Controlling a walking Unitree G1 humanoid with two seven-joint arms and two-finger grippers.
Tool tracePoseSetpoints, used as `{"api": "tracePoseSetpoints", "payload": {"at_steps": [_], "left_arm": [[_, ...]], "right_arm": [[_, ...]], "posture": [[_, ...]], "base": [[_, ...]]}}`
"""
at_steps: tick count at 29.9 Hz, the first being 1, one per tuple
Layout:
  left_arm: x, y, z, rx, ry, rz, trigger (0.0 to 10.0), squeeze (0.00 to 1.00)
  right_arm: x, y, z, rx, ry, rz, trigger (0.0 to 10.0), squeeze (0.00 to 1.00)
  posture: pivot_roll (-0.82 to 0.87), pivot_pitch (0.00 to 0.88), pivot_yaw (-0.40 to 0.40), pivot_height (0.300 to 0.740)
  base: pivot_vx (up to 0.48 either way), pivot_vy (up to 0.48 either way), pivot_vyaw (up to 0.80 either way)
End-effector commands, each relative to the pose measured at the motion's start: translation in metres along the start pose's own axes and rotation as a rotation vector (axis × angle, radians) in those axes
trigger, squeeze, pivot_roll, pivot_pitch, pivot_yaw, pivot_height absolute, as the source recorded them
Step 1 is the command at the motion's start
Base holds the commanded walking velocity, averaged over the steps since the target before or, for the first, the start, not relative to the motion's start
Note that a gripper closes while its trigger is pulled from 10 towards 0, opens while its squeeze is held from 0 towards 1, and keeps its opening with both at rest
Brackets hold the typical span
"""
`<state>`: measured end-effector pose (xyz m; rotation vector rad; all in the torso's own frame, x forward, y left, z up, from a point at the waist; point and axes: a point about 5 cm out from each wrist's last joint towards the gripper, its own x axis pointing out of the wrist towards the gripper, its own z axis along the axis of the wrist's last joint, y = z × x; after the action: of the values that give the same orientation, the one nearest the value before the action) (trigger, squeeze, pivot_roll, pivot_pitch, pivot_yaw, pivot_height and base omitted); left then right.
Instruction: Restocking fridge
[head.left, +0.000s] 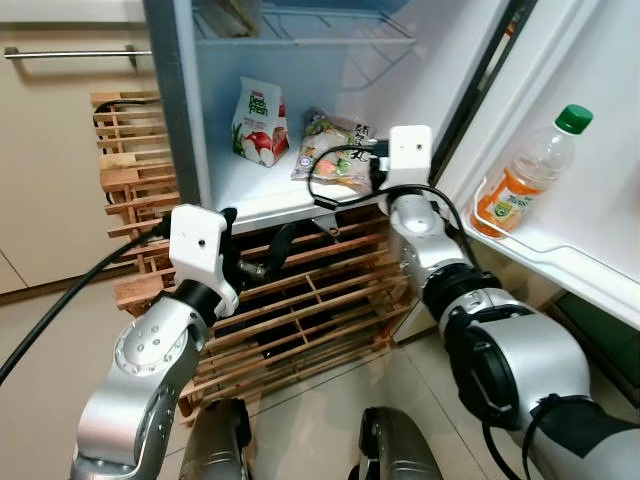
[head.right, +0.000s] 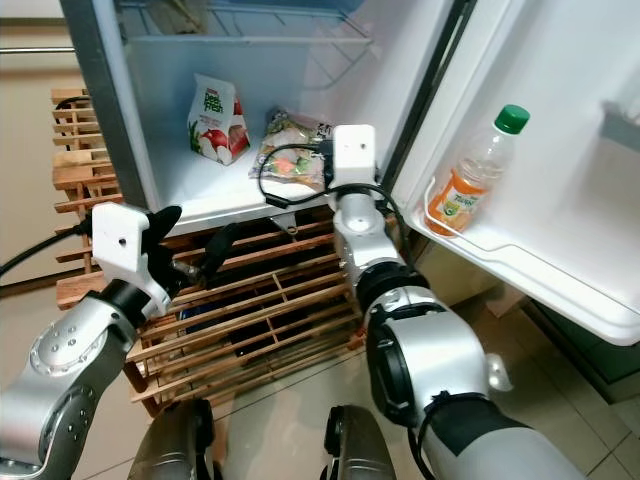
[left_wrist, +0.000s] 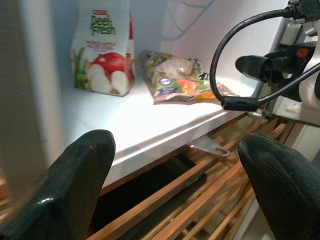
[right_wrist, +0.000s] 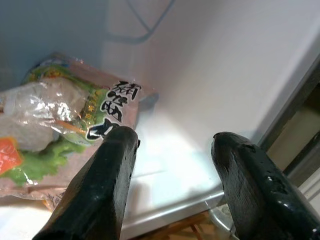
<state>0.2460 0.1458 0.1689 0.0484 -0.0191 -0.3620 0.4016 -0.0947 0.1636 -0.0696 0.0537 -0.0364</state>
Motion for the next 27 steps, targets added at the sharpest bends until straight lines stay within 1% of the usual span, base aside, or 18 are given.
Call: {"api": "tracePoseSetpoints", "payload": {"at_steps": [1,6,7,8,10,12,13,16,17,19,21,24,25,26,27], "left_arm": [[-0.003,-0.007,0.008,0.026,-0.025,-0.028,10.0,0.0],[-0.011,-0.005,0.011,0.05,-0.027,-0.023,10.0,0.0],[-0.012,-0.005,0.011,0.05,-0.026,-0.017,10.0,0.0],[-0.014,-0.004,0.012,0.05,-0.026,-0.012,10.0,0.0],[-0.016,-0.004,0.013,0.052,-0.028,-0.008,10.0,0.0],[-0.017,-0.004,0.016,0.056,-0.031,-0.007,10.0,0.0],[-0.018,-0.003,0.018,0.058,-0.031,-0.005,10.0,0.0],[-0.018,-0.002,0.019,0.06,-0.031,-0.001,10.0,0.0],[-0.019,-0.002,0.02,0.059,-0.031,0.001,10.0,0.0],[-0.018,-0.001,0.02,0.056,-0.031,0.003,10.0,0.0],[-0.018,-0.002,0.02,0.055,-0.029,0.003,10.0,0.0],[-0.018,-0.002,0.021,0.055,-0.029,0.003,10.0,0.0],[-0.017,-0.003,0.021,0.054,-0.028,0.002,10.0,0.0],[-0.017,-0.003,0.021,0.054,-0.028,0.002,10.0,0.0],[-0.017,-0.003,0.021,0.052,-0.027,0.002,10.0,0.0]], "right_arm": [[0.0,-0.012,-0.012,0.011,0.07,-0.033,10.0,0.34],[-0.001,-0.013,-0.018,0.032,0.121,-0.021,10.0,0.34],[-0.001,-0.013,-0.019,0.053,0.136,-0.018,10.0,0.34],[-0.001,-0.013,-0.021,0.082,0.154,-0.017,10.0,0.34],[-0.001,-0.013,-0.024,0.193,0.203,-0.014,10.0,0.34],[0.0,-0.01,-0.021,0.275,0.211,0.01,10.0,0.34],[0.001,-0.008,-0.018,0.295,0.207,0.027,10.0,0.34],[0.002,0.002,-0.011,0.327,0.201,0.1,10.0,0.34],[0.001,0.009,-0.008,0.346,0.204,0.146,10.0,0.34],[0.001,0.014,-0.006,0.37,0.211,0.178,10.0,0.34],[-0.001,0.026,-0.002,0.386,0.206,0.246,10.0,0.34],[-0.001,0.03,0.0,0.39,0.203,0.266,10.0,0.34],[-0.004,0.044,0.004,0.416,0.195,0.34,10.0,0.34],[-0.004,0.044,0.004,0.416,0.195,0.34,10.0,0.34],[-0.006,0.051,0.005,0.428,0.193,0.381,10.0,0.34]], "posture": [[0.14,0.01,-0.131,0.625],[0.18,0.03,-0.13,0.625],[0.19,0.033,-0.13,0.625],[0.2,0.037,-0.129,0.625],[0.21,0.043,-0.127,0.625],[0.23,0.05,-0.125,0.625],[0.23,0.05,-0.125,0.625],[0.23,0.055,-0.123,0.625],[0.24,0.058,-0.124,0.625],[0.24,0.058,-0.124,0.625],[0.24,0.063,-0.126,0.625],[0.24,0.063,-0.126,0.625],[0.24,0.064,-0.125,0.625],[0.24,0.064,-0.125,0.625],[0.24,0.063,-0.126,0.625]], "base": [[0.0,0.0,0.0],[0.0,0.0,0.0],[0.0,0.0,0.0],[0.0,0.0,0.0],[0.0,0.0,0.0],[0.0,0.0,0.0],[0.0,0.0,0.0],[0.0,0.0,0.0],[0.0,0.0,0.0],[0.0,0.0,0.0],[0.0,0.0,0.0],[0.0,0.0,0.0],[0.0,0.0,0.0],[0.0,0.0,0.0],[0.0,0.0,0.0]]}}
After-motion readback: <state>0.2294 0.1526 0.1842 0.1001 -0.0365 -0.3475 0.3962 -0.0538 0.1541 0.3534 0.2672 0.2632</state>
